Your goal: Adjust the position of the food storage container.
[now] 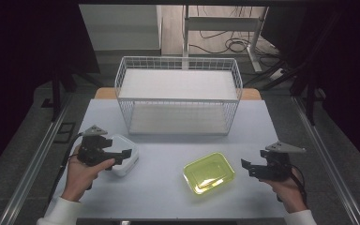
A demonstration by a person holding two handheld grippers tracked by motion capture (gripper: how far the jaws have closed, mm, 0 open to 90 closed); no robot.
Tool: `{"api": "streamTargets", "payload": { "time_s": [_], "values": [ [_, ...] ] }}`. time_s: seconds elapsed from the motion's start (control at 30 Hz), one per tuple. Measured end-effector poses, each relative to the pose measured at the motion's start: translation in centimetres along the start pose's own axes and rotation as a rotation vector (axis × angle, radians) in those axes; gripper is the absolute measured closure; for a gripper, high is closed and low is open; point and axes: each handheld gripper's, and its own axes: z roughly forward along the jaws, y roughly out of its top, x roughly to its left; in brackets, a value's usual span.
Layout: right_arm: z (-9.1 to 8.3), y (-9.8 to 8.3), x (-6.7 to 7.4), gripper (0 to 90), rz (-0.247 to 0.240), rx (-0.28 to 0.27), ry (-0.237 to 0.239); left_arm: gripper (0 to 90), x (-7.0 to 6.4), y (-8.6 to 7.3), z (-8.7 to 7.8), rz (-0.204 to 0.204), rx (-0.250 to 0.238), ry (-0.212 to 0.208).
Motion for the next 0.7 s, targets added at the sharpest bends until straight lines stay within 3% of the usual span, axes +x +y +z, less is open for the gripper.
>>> {"api": "streamTargets", "payload": {
  "time_s": [0.3,0.7],
  "values": [
    [0.2,-0.7,-1.8,21.5,0.012,0.058,0.029,12.7,-0.3,-0.4,-0.3,-0.001,0.002,0.010],
    [0.3,-0.3,-1.4,26.0,-0.016,0.107,0.033,12.6,-0.6,-1.1,-1.1,0.008,0.017,0.013]
  ]
}}
